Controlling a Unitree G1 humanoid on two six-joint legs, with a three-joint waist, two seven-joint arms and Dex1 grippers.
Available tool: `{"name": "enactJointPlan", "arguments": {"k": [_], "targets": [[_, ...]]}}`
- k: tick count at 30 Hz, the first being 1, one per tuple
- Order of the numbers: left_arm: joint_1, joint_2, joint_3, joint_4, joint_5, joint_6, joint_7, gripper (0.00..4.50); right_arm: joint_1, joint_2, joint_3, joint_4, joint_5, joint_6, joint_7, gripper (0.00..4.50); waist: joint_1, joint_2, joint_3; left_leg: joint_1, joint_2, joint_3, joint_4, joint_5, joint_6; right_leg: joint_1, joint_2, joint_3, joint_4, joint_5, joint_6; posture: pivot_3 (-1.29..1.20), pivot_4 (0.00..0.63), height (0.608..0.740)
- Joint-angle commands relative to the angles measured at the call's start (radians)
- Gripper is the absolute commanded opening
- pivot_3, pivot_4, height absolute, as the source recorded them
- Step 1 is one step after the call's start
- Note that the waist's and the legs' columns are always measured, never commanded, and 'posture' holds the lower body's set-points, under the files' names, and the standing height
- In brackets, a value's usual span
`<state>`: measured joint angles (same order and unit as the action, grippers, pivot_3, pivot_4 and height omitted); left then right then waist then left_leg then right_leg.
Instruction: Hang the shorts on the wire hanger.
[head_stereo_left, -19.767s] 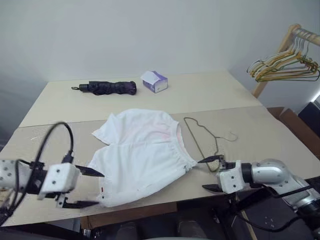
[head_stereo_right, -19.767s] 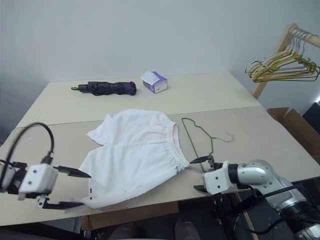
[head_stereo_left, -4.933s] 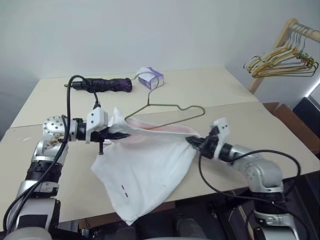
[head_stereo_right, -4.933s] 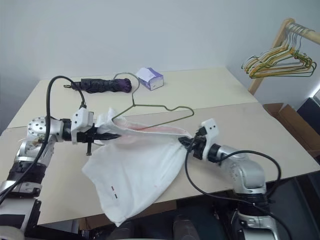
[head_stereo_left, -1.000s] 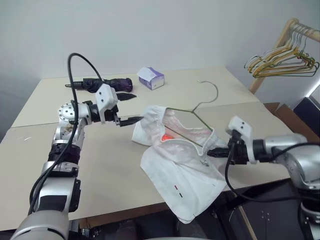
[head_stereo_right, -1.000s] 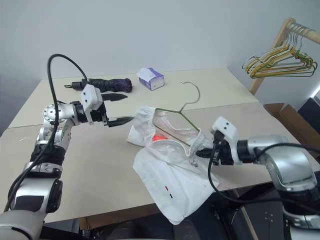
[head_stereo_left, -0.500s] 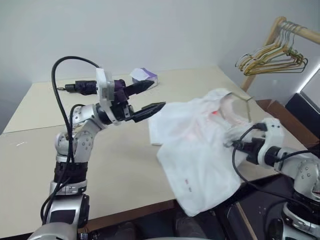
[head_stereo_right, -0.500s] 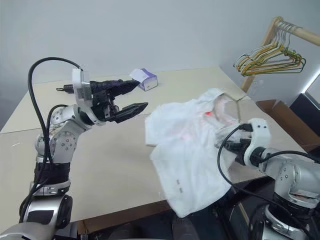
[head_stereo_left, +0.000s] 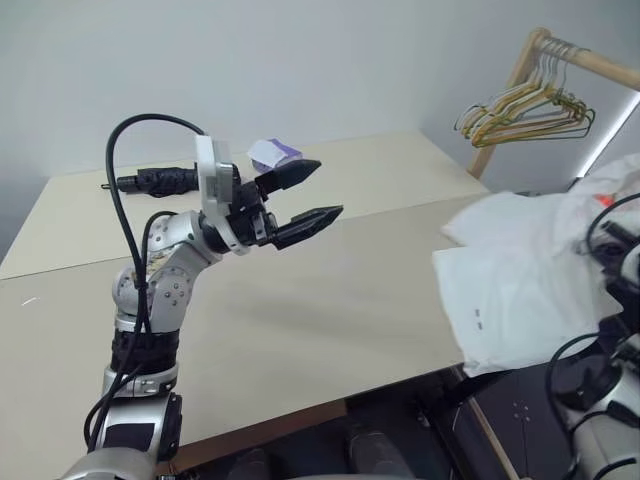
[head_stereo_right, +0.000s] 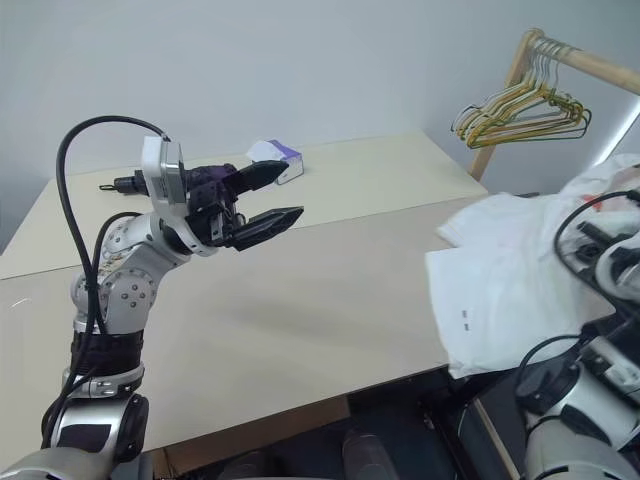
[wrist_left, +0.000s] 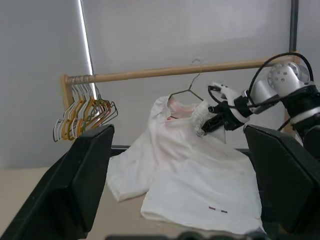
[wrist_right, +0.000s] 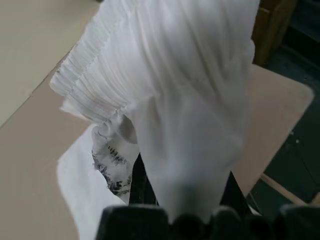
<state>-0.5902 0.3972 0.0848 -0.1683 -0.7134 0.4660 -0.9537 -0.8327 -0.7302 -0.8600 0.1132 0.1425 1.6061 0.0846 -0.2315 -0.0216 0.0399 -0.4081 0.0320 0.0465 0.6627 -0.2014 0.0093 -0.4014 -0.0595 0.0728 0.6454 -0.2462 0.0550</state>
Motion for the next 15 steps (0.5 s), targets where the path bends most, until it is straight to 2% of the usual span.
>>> {"name": "enactJointPlan", "arguments": {"k": [1,8,15], "targets": [[-0.012,-0.003,0.01,-0.027,-0.022,0.005,0.015,4.47,-0.094,-0.07,-0.035,0.137,-0.028,-0.047,-0.038,0.0,-0.005,0.0,0.0,0.002,0.0,0.0,0.0,0.0,0.0,0.001,0.0,0.0,0.0,0.0,0.0,-0.22,0.017,0.74],[0.005,0.003,0.013,-0.043,-0.023,0.003,0.024,4.47,-0.169,-0.151,-0.088,0.38,-0.033,-0.184,-0.094,0.0,-0.028,0.002,0.001,0.006,0.0,0.0,-0.002,0.0,0.0,0.008,0.0,0.001,-0.005,-0.001,0.0,-0.22,0.017,0.74],[0.016,0.011,0.012,-0.055,-0.017,0.0,0.036,4.47,-0.136,-0.164,-0.142,0.497,-0.015,-0.271,-0.157,0.0,-0.034,0.001,0.002,0.01,0.0,-0.001,-0.003,0.0,0.0,0.012,0.0,0.001,-0.007,-0.004,-0.005,-0.2,0.019,0.74]]}}
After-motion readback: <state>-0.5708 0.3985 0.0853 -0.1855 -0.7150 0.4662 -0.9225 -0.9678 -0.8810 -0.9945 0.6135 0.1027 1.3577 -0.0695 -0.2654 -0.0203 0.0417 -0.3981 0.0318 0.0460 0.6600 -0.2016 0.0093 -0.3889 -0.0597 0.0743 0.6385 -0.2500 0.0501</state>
